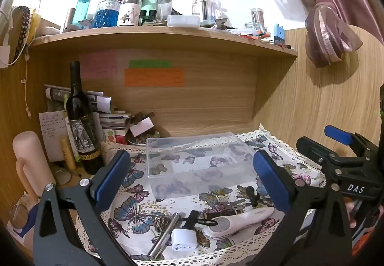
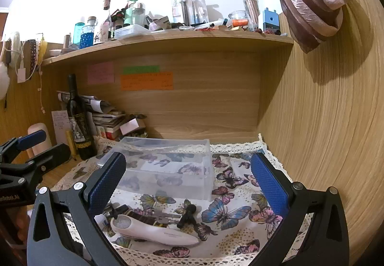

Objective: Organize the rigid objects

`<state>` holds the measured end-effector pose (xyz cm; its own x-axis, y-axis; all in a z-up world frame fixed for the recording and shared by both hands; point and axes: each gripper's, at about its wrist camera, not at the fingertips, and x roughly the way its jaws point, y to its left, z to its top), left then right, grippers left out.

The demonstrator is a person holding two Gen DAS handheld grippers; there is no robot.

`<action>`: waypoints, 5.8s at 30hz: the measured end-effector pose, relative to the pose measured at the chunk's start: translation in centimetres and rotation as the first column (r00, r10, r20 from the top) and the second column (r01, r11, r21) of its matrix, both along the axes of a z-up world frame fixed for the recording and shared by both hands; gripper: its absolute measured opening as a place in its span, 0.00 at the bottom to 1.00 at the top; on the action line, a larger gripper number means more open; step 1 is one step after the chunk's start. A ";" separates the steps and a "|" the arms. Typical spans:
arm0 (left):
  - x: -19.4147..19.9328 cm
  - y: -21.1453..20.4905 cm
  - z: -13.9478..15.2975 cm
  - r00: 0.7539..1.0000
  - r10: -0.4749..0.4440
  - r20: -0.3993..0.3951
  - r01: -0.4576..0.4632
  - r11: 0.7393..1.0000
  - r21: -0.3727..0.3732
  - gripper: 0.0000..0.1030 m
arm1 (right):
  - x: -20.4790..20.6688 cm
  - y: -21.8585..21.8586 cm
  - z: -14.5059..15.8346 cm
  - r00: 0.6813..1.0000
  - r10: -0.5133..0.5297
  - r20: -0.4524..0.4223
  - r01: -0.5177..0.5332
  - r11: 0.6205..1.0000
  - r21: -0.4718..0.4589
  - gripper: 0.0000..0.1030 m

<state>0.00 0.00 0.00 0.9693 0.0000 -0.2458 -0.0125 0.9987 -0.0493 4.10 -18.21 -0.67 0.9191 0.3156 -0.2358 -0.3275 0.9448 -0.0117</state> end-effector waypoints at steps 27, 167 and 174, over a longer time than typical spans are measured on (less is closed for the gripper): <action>0.4 0.5 -0.7 1.000 -0.006 -0.020 0.006 1.000 -0.011 1.00 | 0.0 0.6 -0.1 1.000 0.020 0.018 -0.020 1.000 -0.005 1.00; 15.2 6.1 -3.6 0.913 -0.079 -0.400 0.063 0.997 -0.053 0.93 | 12.0 5.6 -2.5 0.943 0.165 -0.287 -0.210 0.969 -0.133 0.71; 11.5 6.7 -3.4 0.926 -0.039 -0.376 0.030 0.999 -0.028 0.96 | 8.9 5.5 -3.1 0.946 0.166 -0.278 -0.221 0.959 -0.178 0.76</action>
<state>11.53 6.70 -3.41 0.8046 -0.0412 -0.5924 0.0003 0.9976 -0.0690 12.97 -12.72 -3.72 0.7439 0.4010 -0.5346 -0.5210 0.8490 -0.0882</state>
